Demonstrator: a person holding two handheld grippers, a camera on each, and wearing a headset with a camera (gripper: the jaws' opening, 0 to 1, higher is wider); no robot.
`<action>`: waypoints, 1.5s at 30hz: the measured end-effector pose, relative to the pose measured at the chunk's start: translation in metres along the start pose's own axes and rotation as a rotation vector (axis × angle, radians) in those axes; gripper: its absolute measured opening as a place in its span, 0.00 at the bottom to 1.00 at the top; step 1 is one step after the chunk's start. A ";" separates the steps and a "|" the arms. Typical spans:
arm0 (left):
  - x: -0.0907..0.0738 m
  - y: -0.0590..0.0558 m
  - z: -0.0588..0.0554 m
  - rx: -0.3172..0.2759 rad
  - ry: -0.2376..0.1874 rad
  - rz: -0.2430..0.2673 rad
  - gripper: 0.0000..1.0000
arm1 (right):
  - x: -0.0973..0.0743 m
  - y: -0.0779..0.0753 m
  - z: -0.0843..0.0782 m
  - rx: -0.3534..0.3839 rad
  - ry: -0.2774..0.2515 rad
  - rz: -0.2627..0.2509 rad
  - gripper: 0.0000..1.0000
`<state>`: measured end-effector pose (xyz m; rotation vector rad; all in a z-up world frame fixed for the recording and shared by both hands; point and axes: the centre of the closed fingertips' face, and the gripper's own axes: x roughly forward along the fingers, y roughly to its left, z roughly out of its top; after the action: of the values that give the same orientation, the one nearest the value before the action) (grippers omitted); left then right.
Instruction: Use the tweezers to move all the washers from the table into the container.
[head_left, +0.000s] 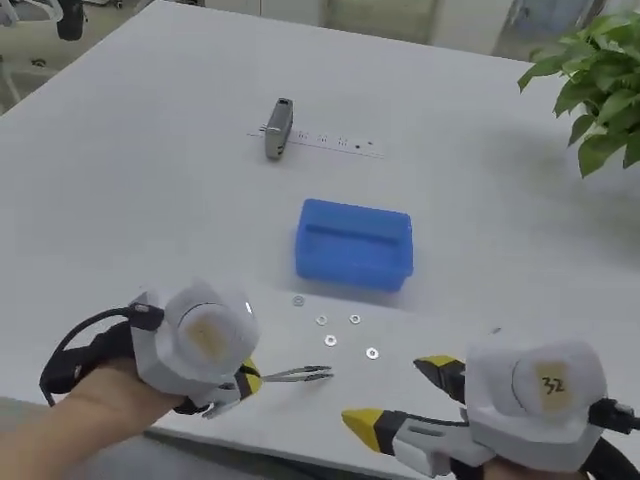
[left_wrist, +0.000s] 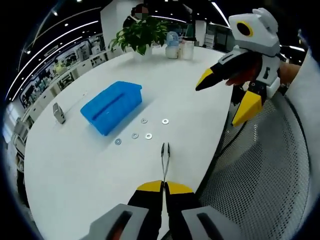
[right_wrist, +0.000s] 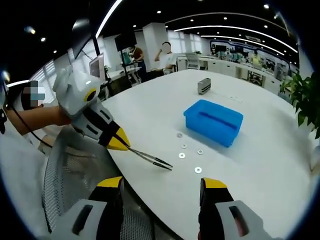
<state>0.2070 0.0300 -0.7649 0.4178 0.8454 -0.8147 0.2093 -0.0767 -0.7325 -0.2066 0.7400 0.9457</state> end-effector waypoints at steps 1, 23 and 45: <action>-0.002 0.000 0.002 -0.013 -0.008 0.007 0.00 | -0.001 0.000 -0.001 -0.007 0.001 0.005 0.58; -0.039 0.001 0.059 -0.073 -0.195 0.083 0.00 | 0.034 0.042 0.046 -0.242 -0.090 0.264 0.14; -0.015 0.045 0.098 0.144 -0.195 0.001 0.00 | 0.098 -0.006 0.083 -0.348 -0.070 0.287 0.06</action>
<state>0.2840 0.0044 -0.6925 0.4575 0.6079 -0.9027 0.2897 0.0238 -0.7367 -0.3766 0.5437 1.3488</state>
